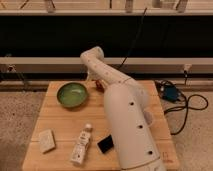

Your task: Place the pepper in the ceramic bowl

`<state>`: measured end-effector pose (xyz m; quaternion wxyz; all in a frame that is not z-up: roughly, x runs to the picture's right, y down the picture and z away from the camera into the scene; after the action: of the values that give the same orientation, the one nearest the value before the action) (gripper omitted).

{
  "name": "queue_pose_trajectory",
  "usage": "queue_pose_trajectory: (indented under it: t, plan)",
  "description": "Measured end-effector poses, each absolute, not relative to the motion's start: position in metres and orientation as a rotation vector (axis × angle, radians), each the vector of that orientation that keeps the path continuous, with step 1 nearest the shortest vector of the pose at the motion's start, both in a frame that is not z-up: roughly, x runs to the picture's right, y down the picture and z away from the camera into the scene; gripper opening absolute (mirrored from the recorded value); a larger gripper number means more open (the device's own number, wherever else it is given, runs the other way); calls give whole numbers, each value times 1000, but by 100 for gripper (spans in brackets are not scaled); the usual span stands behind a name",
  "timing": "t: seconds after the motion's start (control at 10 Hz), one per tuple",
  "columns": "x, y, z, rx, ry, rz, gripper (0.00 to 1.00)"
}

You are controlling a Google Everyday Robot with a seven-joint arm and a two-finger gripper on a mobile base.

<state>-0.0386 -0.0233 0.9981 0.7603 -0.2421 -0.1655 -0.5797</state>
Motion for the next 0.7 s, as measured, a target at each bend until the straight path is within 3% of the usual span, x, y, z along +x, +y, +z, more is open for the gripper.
queue_pose_trajectory:
  t: [0.3, 0.7]
  plan:
    - [-26, -12, 1013, -562, -371, -1252, 78]
    - [-24, -6, 1017, -586, -380, -1251, 42]
